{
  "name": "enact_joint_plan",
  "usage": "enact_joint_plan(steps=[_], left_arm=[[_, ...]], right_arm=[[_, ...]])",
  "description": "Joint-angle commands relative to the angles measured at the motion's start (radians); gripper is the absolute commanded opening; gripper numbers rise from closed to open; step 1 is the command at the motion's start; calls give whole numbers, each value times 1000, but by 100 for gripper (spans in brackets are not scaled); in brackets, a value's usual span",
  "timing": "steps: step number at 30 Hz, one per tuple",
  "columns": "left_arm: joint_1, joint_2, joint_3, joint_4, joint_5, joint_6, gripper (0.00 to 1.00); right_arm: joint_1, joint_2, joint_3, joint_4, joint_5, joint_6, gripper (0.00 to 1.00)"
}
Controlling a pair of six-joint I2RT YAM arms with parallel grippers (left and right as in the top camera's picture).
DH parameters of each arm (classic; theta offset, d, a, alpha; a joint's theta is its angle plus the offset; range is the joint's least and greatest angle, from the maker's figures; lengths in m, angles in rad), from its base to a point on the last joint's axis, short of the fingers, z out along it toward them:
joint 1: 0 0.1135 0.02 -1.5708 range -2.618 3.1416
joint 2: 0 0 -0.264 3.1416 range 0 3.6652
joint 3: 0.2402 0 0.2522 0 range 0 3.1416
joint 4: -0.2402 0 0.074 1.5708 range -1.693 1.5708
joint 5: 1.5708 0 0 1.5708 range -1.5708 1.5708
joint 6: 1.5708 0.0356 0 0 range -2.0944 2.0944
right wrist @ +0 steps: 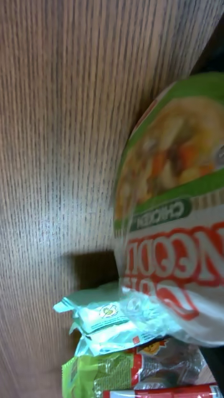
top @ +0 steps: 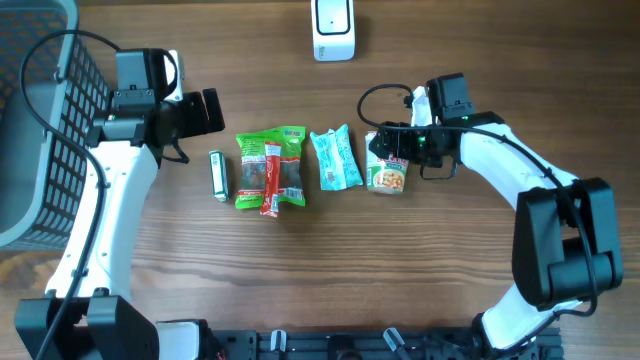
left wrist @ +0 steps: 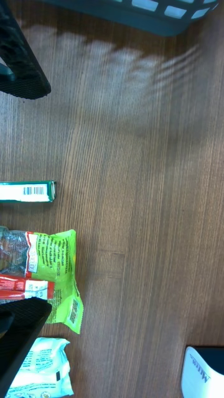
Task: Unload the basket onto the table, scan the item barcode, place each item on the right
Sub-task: 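Grasp the cup noodle with the right gripper and lift it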
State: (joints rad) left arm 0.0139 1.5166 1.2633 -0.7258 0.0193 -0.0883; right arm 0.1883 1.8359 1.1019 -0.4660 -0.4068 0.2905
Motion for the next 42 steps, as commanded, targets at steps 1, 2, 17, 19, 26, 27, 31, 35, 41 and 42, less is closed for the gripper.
enact_joint_plan(steps=[1, 2, 17, 19, 26, 27, 31, 35, 41, 42], left_arm=[[1, 2, 3, 2, -10, 2, 100], [1, 2, 3, 3, -10, 2, 100], [1, 2, 3, 3, -10, 1, 100], [1, 2, 3, 2, -10, 2, 100], [1, 2, 3, 2, -10, 2, 100], [1, 2, 3, 2, -10, 2, 100], [1, 2, 3, 2, -10, 2, 100], [1, 2, 3, 2, -10, 2, 100], [1, 2, 3, 2, -10, 1, 100], [1, 2, 3, 3, -10, 2, 100]], right_arm=[[0, 17, -9, 1, -21, 3, 88], [0, 17, -9, 1, -21, 10, 85], [-49, 0, -9, -6, -225, -34, 74], [-55, -13, -9, -4, -326, -58, 74], [-114, -152, -9, -31, -641, -55, 69], [-123, -183, -9, -44, -676, -55, 68], [-142, -298, -9, -94, -764, -55, 64], [-142, -366, -9, -112, -935, -49, 64], [-142, -387, -9, -122, -1179, -24, 65], [-142, -387, -9, -128, -1207, -20, 65]])
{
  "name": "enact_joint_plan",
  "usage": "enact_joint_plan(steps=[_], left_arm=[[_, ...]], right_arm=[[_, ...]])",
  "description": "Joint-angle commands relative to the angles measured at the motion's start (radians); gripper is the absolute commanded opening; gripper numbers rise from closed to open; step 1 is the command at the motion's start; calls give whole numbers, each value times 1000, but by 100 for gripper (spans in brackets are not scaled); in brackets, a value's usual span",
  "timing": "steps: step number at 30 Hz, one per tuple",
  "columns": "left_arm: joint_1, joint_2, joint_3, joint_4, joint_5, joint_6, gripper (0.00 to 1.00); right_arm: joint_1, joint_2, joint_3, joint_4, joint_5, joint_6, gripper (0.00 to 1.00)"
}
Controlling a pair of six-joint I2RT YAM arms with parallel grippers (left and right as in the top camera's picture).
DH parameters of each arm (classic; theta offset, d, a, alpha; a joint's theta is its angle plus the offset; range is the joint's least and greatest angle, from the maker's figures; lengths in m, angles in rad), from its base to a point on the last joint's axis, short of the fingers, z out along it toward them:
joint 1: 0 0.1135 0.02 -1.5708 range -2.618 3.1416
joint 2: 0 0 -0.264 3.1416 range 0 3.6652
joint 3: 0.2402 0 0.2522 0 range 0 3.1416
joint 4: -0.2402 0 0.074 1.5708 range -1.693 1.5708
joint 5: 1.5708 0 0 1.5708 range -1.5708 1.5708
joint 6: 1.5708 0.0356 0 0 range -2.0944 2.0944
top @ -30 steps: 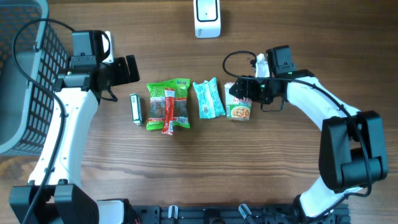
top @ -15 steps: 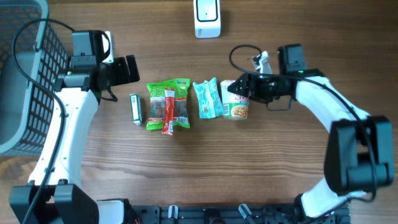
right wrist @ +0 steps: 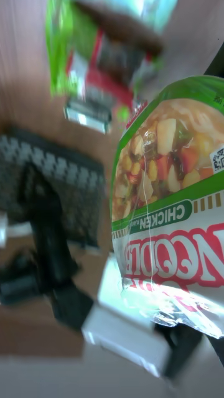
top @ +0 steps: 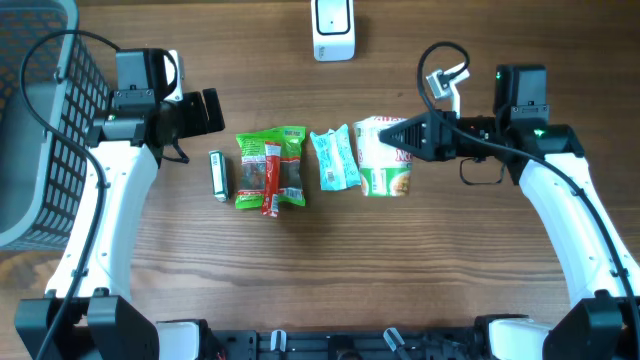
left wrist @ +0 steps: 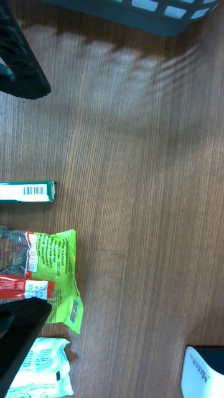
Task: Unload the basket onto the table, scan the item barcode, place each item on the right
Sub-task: 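Grasp the cup noodle with the right gripper and lift it, then hold the cup noodle lid-side over the white scanner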
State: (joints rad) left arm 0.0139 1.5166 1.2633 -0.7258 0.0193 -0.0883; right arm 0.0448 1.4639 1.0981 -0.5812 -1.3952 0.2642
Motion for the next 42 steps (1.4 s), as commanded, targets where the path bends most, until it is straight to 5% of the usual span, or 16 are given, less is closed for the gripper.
enact_joint_plan(steps=[1, 14, 26, 35, 42], left_arm=[[1, 2, 3, 2, -10, 2, 100], [1, 2, 3, 2, -10, 2, 100], [1, 2, 3, 2, -10, 1, 100], [1, 2, 3, 2, -10, 2, 100], [1, 2, 3, 2, -10, 2, 100]], right_arm=[[2, -15, -5, -20, -227, 26, 65], [3, -201, -5, -72, -113, 119, 66], [3, -277, -5, 53, -28, 258, 69], [76, -276, 5, 73, 366, 180, 55], [97, -125, 365, -209, 587, 41, 54]])
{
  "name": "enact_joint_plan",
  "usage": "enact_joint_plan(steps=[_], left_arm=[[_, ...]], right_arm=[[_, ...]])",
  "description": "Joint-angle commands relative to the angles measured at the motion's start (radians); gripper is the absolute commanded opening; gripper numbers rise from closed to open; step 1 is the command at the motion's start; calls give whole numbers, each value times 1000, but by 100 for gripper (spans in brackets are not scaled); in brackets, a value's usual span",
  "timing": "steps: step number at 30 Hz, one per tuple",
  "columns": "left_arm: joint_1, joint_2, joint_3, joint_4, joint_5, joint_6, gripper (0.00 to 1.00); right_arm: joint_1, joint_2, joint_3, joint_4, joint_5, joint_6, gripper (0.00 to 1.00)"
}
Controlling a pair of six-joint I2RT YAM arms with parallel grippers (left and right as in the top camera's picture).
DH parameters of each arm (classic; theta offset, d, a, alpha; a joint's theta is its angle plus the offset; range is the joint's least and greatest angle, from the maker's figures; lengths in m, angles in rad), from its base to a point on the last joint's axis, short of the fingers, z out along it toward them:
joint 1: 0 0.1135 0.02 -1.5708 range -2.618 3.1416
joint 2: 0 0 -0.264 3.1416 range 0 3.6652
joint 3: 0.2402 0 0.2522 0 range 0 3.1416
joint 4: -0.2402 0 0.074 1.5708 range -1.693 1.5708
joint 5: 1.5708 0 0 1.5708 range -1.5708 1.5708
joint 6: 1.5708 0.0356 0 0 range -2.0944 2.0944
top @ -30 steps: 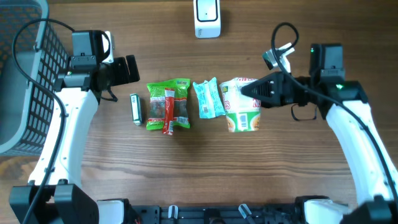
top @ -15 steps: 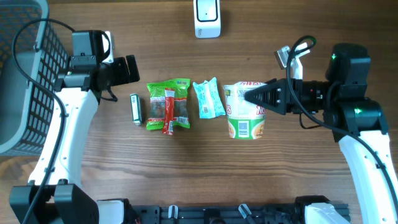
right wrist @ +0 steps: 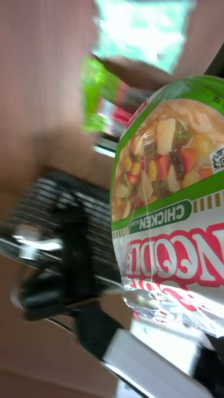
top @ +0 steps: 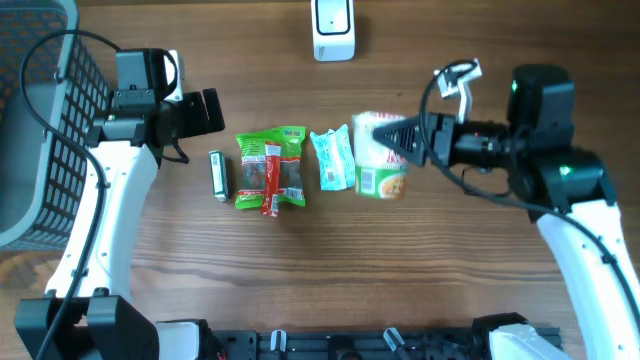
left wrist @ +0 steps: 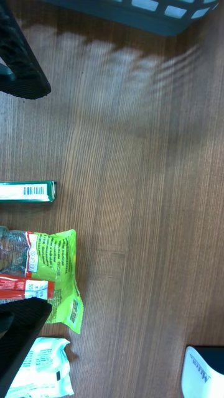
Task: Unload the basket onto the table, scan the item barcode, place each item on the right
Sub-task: 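Hold the cup noodle lid-side over the white scanner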
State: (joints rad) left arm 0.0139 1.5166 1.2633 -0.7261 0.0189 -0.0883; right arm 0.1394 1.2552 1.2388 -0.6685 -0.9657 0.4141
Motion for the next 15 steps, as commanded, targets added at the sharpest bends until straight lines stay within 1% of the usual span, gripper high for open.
enact_joint_plan(steps=[1, 2, 4, 8, 11, 13, 15], left_arm=[[1, 2, 3, 3, -10, 2, 100], [1, 2, 3, 3, -10, 2, 100], [1, 2, 3, 3, -10, 2, 100], [1, 2, 3, 3, -10, 2, 100], [1, 2, 3, 3, -10, 2, 100], [1, 2, 3, 3, -10, 2, 100], [1, 2, 3, 3, -10, 2, 100]], right_arm=[[4, 121, 293, -174, 184, -135, 54], [7, 153, 352, -215, 209, -153, 54], [28, 248, 524, -313, 303, -183, 54], [100, 430, 818, -415, 494, -212, 53], [172, 544, 956, -390, 650, -261, 52], [216, 592, 975, -321, 753, -303, 52], [269, 646, 974, -225, 895, -353, 49]])
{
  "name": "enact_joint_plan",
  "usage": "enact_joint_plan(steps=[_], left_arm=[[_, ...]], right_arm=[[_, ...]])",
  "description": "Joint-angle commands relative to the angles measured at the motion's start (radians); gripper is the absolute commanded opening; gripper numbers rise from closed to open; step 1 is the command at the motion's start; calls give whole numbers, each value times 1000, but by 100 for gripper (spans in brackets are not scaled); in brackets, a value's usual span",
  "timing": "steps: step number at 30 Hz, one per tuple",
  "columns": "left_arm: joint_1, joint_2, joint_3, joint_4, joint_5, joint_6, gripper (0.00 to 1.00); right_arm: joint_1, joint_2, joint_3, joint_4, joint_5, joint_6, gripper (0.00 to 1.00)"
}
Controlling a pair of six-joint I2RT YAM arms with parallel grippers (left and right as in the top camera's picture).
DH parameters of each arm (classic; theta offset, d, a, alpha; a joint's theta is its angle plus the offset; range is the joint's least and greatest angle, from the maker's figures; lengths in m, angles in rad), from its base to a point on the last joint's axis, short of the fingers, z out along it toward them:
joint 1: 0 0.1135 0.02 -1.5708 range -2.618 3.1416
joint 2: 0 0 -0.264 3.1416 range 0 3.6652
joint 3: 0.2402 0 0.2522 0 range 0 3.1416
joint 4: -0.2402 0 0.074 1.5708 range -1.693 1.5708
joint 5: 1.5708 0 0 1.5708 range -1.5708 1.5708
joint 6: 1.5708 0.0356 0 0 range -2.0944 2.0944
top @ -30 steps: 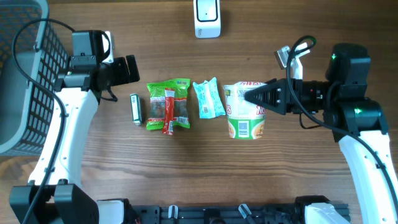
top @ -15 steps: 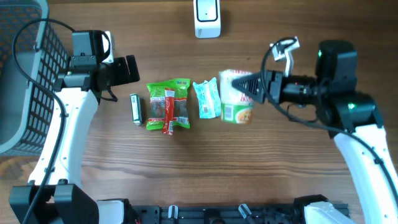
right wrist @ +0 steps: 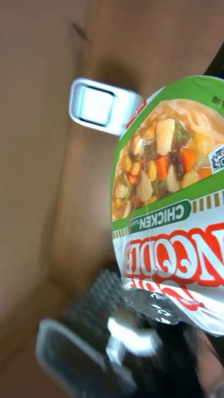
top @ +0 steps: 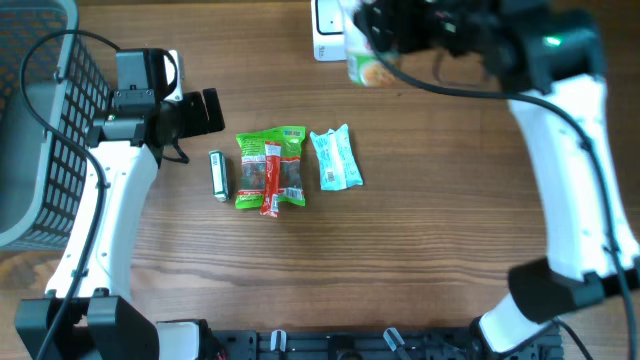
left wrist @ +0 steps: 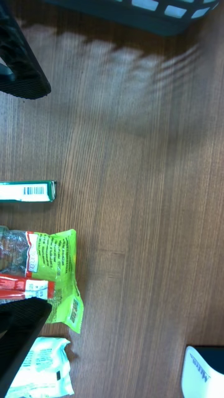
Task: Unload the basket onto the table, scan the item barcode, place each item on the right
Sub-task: 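Hold the cup noodle lid-side over the white scanner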
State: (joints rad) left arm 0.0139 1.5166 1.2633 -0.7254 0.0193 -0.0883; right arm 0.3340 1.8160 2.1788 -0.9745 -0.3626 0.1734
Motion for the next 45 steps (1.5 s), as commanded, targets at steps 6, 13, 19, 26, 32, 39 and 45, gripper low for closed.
enact_joint_plan(steps=[6, 13, 19, 26, 32, 39, 45], left_arm=[[1, 2, 3, 2, -10, 1, 100], [1, 2, 3, 2, -10, 1, 100], [1, 2, 3, 2, -10, 2, 100], [1, 2, 3, 2, -10, 1, 100], [1, 2, 3, 2, -10, 2, 100], [1, 2, 3, 2, -10, 2, 100], [1, 2, 3, 2, -10, 1, 100]], right_arm=[[174, 258, 34, 302, 551, -366, 49], [219, 516, 34, 659, 903, -755, 48], [219, 669, 34, 927, 996, -978, 47], [219, 748, 33, 1077, 963, -1195, 47], [221, 800, 33, 1134, 962, -1293, 49], [226, 830, 33, 1197, 941, -1336, 47], [226, 832, 33, 1241, 876, -1468, 45]])
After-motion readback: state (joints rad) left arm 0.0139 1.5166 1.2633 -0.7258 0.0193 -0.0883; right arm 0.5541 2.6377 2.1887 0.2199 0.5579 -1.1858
